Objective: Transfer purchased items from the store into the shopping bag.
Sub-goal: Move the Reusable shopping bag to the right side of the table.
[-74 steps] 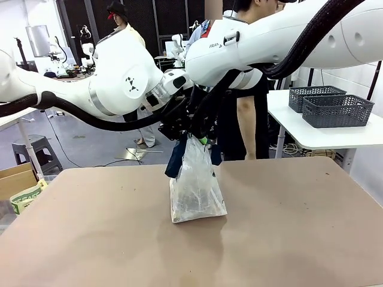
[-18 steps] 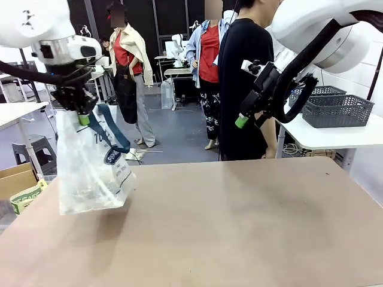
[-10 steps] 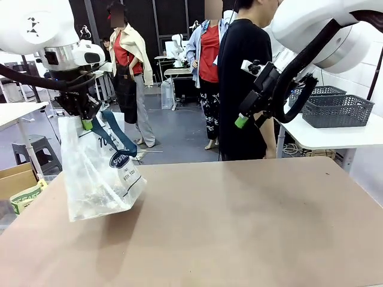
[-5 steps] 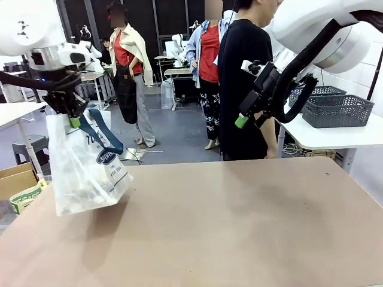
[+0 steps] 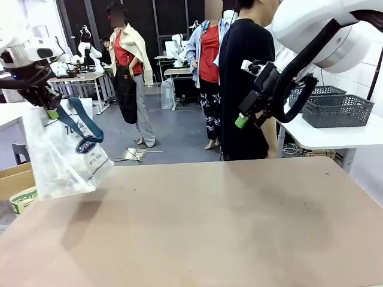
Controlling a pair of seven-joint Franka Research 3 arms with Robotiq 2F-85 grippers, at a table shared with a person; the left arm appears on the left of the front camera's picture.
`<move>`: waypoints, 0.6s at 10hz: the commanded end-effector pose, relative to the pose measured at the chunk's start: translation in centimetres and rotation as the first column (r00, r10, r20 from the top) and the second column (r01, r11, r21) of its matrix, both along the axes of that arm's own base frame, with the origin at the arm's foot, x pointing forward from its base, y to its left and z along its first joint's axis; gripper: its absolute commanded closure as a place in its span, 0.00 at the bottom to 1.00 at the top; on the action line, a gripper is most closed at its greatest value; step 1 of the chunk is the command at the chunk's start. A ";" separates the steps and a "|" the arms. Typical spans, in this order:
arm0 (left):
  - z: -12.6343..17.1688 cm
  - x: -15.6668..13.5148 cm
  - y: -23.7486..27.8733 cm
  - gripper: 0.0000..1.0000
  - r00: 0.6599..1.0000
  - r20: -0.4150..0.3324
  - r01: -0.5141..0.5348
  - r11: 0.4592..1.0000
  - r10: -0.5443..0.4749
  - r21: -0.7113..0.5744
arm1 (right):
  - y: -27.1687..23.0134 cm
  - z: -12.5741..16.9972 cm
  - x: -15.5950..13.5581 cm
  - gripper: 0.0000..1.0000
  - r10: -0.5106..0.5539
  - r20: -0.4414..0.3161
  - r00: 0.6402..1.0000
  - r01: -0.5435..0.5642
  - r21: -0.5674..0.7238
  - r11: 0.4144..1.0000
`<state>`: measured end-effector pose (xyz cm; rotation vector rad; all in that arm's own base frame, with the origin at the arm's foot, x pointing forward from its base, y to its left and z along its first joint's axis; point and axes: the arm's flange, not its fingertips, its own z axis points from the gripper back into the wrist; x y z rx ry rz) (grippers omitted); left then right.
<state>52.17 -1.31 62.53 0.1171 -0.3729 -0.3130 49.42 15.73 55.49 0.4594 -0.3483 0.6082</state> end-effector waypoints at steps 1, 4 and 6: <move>-0.9 -0.5 2.0 1.00 0.995 0.099 0.003 0.999 -0.007 0.040 | 0.1 0.1 0.0 0.00 -0.011 -0.006 1.000 0.011 0.020 1.000; -3.8 -1.6 5.6 1.00 0.990 0.132 0.035 0.992 -0.051 0.125 | 0.1 0.1 0.0 0.00 -0.011 -0.006 1.000 0.011 0.020 1.000; -5.8 -2.8 6.5 1.00 0.994 0.065 0.083 0.989 -0.091 0.123 | 0.1 0.1 0.0 0.00 -0.011 -0.006 1.000 0.011 0.020 1.000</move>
